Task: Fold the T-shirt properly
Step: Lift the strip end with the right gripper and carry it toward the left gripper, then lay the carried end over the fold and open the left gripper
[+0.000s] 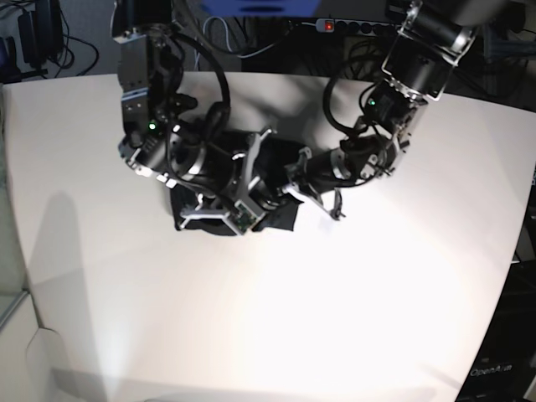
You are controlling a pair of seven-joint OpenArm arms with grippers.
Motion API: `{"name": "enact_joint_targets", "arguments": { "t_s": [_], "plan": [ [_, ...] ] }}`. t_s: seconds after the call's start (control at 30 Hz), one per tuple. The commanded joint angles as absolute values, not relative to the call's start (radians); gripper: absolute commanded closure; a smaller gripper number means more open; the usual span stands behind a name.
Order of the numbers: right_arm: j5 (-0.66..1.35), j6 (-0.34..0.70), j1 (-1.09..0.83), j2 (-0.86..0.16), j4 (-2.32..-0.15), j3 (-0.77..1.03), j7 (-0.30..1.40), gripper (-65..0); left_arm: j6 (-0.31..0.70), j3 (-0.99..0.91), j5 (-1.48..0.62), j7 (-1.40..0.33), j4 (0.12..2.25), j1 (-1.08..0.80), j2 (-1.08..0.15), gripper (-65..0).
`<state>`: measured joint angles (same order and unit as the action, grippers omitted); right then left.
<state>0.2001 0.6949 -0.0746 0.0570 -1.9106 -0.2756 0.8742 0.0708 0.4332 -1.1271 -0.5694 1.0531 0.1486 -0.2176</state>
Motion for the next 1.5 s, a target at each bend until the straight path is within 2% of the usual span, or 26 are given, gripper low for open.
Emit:
{"name": "enact_joint_targets", "arguments": {
  "t_s": [0.0, 0.17, 0.6, 0.83, 1.1, 1.47],
  "plan": [
    [0.229, 0.698, -0.062, 0.064, -1.914, -0.283, 0.851, -0.6, -0.085, 0.433, -1.029, -0.561, 0.946, 0.09, -0.254, -1.2],
    [0.234, 0.698, -0.012, 0.068, -1.813, -0.282, 0.848, -0.6, -0.085, 0.433, -1.027, -0.562, 0.947, 0.09, -0.254, -1.2],
    [0.232, 0.698, 0.018, 0.111, -1.589, -0.369, 0.69, -0.6, -0.076, 0.43, -1.026, -0.553, 0.957, 0.087, -0.292, -1.4],
    [0.231, 0.698, 0.019, 0.11, -1.586, -0.38, 0.679, -0.6, -0.074, 0.427, -1.023, -0.553, 0.96, 0.093, -0.317, -1.4],
    [0.231, 0.698, 0.021, 0.105, -1.595, -0.378, 0.688, -0.6, -0.085, 0.429, -1.018, -0.555, 1.153, 0.087, -0.39, -1.4],
    [0.232, 0.698, 0.03, 0.091, -1.609, -0.38, 0.688, -0.6, -0.082, 0.429, -1.018, -0.553, 1.167, 0.111, -0.39, -1.4]
  ]
}}
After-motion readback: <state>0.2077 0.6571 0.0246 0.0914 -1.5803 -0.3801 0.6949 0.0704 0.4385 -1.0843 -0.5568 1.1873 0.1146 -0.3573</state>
